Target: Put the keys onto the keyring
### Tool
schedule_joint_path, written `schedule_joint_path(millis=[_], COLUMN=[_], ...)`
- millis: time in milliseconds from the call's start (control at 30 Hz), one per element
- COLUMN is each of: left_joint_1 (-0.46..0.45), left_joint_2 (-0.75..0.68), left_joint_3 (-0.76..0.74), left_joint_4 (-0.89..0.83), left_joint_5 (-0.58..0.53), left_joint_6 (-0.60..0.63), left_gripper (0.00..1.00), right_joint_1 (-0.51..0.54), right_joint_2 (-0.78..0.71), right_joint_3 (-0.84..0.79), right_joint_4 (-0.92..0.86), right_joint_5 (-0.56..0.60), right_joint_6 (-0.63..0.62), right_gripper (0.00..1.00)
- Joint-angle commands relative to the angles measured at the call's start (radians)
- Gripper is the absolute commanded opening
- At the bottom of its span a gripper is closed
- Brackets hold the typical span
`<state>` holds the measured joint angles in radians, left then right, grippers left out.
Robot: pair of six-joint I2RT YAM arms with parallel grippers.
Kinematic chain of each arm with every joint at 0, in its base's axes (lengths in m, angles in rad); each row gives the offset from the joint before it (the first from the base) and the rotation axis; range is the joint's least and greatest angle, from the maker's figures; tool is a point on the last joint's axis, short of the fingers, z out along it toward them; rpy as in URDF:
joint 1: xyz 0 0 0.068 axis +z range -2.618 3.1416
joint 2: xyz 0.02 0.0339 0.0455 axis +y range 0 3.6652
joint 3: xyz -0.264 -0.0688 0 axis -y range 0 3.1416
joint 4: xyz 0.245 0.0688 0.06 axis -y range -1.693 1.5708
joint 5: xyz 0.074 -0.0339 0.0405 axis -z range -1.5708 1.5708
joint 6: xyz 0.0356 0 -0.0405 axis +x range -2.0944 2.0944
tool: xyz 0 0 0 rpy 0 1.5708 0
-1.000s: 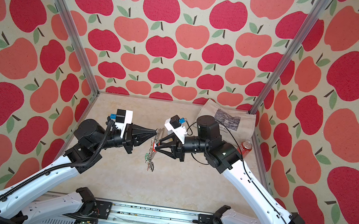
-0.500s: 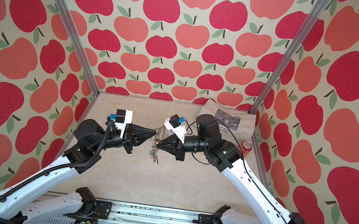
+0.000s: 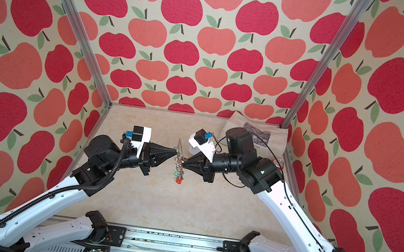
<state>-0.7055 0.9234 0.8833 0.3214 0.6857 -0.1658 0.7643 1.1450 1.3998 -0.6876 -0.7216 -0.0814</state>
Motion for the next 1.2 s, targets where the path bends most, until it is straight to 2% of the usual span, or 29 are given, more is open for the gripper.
schedule_joint_path(millis=[0,67,133,267,433,733,1167], left_joint_1=[-0.005,-0.008,-0.011,-0.017,-0.021,-0.021,-0.023], left_joint_2=[-0.007,-0.006,-0.004,-0.004,-0.005,-0.011,-0.011], left_joint_3=[0.026,0.029,0.033,0.038,0.043,0.038,0.029], left_joint_4=[0.01,0.009,0.007,0.002,-0.016,-0.067,-0.079], left_joint_5=[-0.023,-0.022,-0.018,-0.018,-0.023,-0.042,-0.07], left_joint_6=[0.033,0.034,0.034,0.037,0.052,0.083,0.095], left_gripper=[0.0,0.0,0.0,0.0,0.0,0.0,0.0], right_joint_1=[-0.013,-0.016,-0.019,-0.022,-0.016,-0.016,-0.012], right_joint_2=[-0.021,-0.017,-0.01,0.008,0.004,0.012,0.042], right_joint_3=[0.043,0.046,0.049,0.051,0.027,0.161,0.259], right_joint_4=[-0.064,-0.065,-0.059,-0.036,-0.003,-0.166,-0.241], right_joint_5=[0.004,0.003,0.008,-0.027,-0.044,0.021,0.066], right_joint_6=[-0.027,-0.029,-0.03,-0.019,-0.006,-0.091,-0.143], right_gripper=[0.16,0.14,0.07,0.0,0.0,0.0,0.0])
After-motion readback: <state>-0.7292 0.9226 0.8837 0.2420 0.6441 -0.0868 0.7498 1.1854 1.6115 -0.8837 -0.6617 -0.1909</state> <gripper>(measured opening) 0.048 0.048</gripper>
